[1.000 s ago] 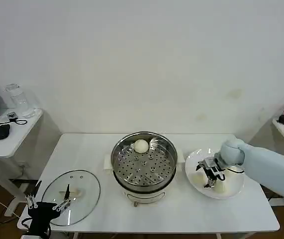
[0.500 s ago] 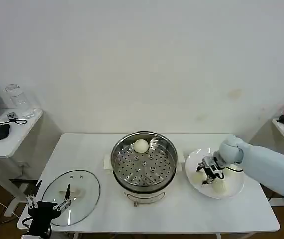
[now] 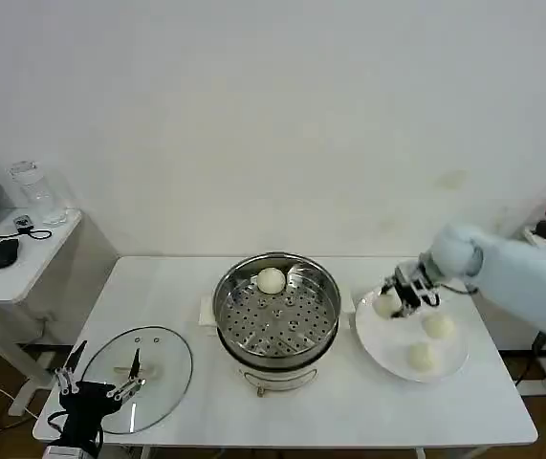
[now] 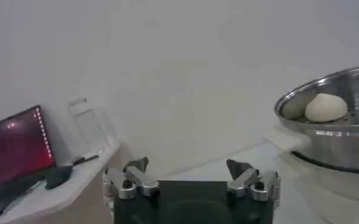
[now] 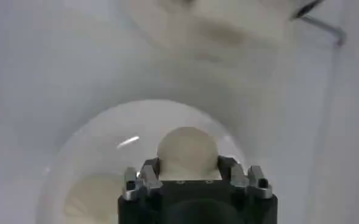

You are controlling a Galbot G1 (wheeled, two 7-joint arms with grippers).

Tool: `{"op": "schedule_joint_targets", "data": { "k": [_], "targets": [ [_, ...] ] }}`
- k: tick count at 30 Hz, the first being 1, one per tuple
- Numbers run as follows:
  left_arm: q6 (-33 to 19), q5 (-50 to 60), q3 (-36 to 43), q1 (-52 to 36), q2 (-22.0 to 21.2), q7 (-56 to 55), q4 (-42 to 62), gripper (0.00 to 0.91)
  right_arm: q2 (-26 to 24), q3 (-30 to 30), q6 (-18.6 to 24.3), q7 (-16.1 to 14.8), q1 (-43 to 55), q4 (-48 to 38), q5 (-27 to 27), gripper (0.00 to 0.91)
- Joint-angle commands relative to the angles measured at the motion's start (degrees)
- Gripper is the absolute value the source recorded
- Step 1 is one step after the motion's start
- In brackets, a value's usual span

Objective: Take steamed baozi put them in steamer then cover it.

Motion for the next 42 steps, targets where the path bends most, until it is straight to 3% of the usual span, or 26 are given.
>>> {"op": "schedule_joint_targets", "data": {
  "k": [1, 8, 14, 19, 29, 42],
  "targets": [
    [0.17, -0.16, 0.48, -2.07, 0.84, 0.05, 0.65, 0.907, 4.68, -12.29, -2.62, 0.36, 25.99, 7.94, 9.93, 0.655],
    [0.52, -1.32, -0.65, -4.17, 2.02, -0.08, 1.44, 0.907, 13.49, -14.3, -9.19, 3.59, 27.74, 14.54, 20.9, 0.655],
    [0.62, -1.89, -1.84, -5.06, 2.25, -0.12, 1.71, 0.907, 24.28, -13.67, -13.8, 7.65, 21.18, 12.61, 29.42, 0.655],
    [0.57, -2.06, -2.5, -5.23, 1.69, -0.07, 1.46, 0.907, 28.99, -14.99, -19.1, 9.86, 17.4, 10.84, 34.55, 0.655],
    [0.3, -2.25, -2.9, -5.13, 0.66, -0.08, 0.93, 0.907, 33.77, -16.35, -24.91, 12.48, 10.28, 3.44, 37.24, 0.655],
    [0.09, -2.77, -3.23, -5.08, 0.29, -0.02, 0.5, 0.907, 38.84, -14.85, -25.88, 13.63, 4.88, -6.19, 34.52, 0.655]
  ]
}}
